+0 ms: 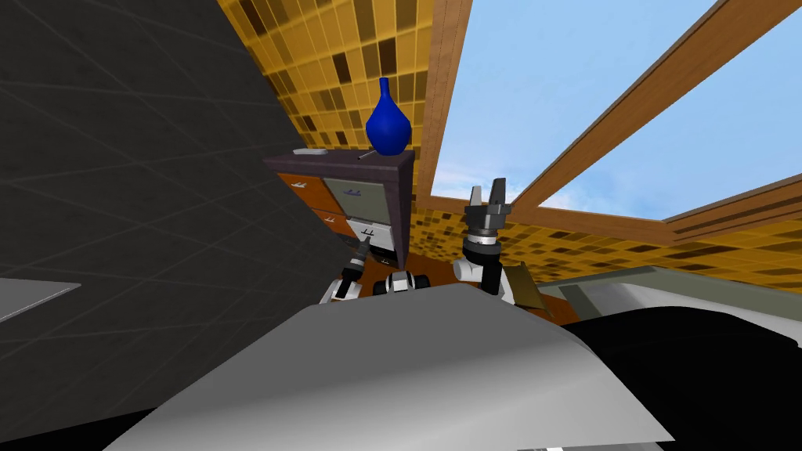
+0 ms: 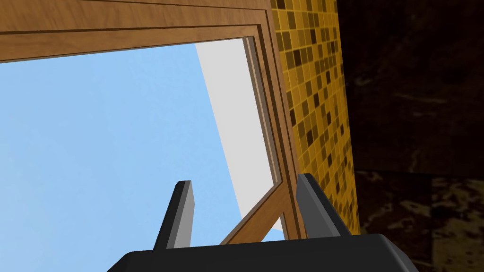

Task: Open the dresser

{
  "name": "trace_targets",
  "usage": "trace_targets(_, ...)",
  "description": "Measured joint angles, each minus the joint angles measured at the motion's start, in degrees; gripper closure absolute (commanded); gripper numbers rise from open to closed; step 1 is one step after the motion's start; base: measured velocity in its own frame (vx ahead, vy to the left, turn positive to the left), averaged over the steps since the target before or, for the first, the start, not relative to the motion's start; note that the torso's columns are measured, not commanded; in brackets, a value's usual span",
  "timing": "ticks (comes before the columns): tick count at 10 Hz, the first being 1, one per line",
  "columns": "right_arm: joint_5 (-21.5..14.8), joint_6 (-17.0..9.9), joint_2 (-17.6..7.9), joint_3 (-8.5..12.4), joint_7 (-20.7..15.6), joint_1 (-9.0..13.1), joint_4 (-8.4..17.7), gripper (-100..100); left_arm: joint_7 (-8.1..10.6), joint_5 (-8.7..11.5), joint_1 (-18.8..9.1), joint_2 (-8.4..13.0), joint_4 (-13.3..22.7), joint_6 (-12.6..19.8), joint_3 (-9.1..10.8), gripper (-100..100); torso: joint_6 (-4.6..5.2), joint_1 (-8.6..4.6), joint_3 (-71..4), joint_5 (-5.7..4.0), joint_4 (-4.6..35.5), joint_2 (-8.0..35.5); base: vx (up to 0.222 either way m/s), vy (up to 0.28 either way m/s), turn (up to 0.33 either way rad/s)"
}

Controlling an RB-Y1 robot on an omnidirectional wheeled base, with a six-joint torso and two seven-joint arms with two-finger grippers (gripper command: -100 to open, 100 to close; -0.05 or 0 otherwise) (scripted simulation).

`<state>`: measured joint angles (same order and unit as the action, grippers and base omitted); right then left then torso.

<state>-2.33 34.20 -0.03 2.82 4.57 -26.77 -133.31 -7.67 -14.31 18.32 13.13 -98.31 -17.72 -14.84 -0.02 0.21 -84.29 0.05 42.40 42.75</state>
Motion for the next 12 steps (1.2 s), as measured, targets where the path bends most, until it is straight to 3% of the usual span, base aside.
trace_targets(3, 0.0, 0.0, 0.0, 0.0, 0.0, 0.0, 0.0, 0, 0.28, -0.1, 1.3, 0.8, -1.9, 0.2, -0.50, 100, 0.02, -0.21, -0.2, -0.05, -0.1, -0.4, -0.142, 0.071, 0.015)
trace_targets(4, 0.0, 0.0, 0.0, 0.0, 0.0, 0.0, 0.0, 0, 0.31, -0.1, 1.4, 0.9, -2.0, 0.3, -0.52, -100, 0.03, -0.37, -0.5, -0.09, -0.2, -0.8, 0.056, -0.058, -0.028)
trace_targets(8, 0.0, 0.0, 0.0, 0.0, 0.0, 0.0, 0.0, 0, -0.05, 0.1, 0.0, -0.3, 0.9, -0.2, 0.09, -100, 0.02, -0.25, -0.3, -0.06, -0.2, -0.6, 0.127, -0.084, -0.012)
trace_targets(10, 0.0, 0.0, 0.0, 0.0, 0.0, 0.0, 0.0, 0, 0.06, 0.0, 0.0, -0.1, 0.1, 0.5, 0.09, -100, 0.02, -0.05, -0.2, 0.00, -0.1, -0.3, 0.098, -0.034, -0.020)
trace_targets(11, 0.0, 0.0, 0.0, 0.0, 0.0, 0.0, 0.0, 0, 0.11, 0.0, -0.1, -0.1, 0.0, 0.7, 0.09, 100, 0.01, -0.07, -0.2, -0.01, -0.1, -0.3, 0.013, -0.004, 0.003)
trace_targets(12, 0.0, 0.0, 0.0, 0.0, 0.0, 0.0, 0.0, 0, 0.10, 0.0, -0.1, -0.1, 0.0, 0.7, 0.09, 100, 0.01, -0.11, -0.1, -0.02, -0.1, -0.2, -0.099, 0.056, 0.036)
